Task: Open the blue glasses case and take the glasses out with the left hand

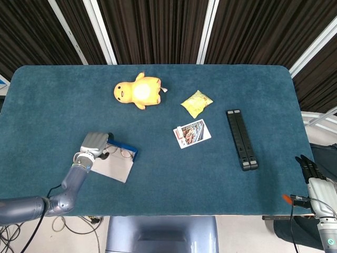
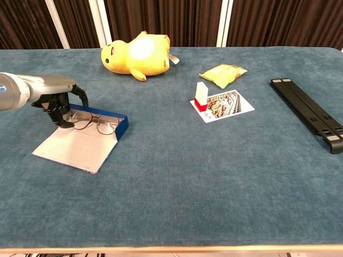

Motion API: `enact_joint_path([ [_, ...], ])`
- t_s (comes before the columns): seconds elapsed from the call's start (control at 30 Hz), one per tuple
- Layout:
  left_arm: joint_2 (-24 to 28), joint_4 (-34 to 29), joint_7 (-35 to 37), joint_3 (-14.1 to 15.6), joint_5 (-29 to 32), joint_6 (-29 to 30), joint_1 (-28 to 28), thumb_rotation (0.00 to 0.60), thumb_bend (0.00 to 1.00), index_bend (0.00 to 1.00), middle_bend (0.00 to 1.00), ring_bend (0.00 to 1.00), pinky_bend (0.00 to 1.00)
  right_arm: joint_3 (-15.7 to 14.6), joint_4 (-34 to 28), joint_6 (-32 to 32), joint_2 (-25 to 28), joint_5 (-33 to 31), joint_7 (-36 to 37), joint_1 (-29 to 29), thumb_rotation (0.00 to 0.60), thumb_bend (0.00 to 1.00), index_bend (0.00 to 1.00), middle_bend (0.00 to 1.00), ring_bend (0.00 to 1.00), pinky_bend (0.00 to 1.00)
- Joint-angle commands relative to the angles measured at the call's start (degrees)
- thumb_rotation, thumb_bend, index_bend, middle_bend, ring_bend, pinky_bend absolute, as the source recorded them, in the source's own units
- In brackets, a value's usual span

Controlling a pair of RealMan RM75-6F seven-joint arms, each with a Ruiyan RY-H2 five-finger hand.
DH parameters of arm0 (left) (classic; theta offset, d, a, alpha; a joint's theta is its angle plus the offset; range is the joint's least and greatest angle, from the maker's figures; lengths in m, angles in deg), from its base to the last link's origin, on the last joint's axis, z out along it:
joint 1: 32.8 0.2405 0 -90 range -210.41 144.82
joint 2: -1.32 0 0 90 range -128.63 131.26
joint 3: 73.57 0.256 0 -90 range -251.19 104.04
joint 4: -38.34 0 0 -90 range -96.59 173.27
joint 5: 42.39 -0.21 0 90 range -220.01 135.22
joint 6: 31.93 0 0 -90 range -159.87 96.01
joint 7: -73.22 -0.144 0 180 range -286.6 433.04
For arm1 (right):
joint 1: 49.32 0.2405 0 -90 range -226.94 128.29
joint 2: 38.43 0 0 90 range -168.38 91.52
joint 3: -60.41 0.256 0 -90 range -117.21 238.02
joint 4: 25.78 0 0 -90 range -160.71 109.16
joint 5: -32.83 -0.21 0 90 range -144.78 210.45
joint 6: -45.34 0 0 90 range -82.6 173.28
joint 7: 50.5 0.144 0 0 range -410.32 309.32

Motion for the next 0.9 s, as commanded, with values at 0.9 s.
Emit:
enact_joint_path([
  [0.9,-2.24,0.91,7.72,-1.77,-10.09,2.61,3.25,0.600,0.39,0.41,0.94,0.86,0.94,0.00,-0.25,-0.20,0.25,-0.14,0.47,-0.02,0.600,0.15,0.00,0.00,0.00,0.20],
])
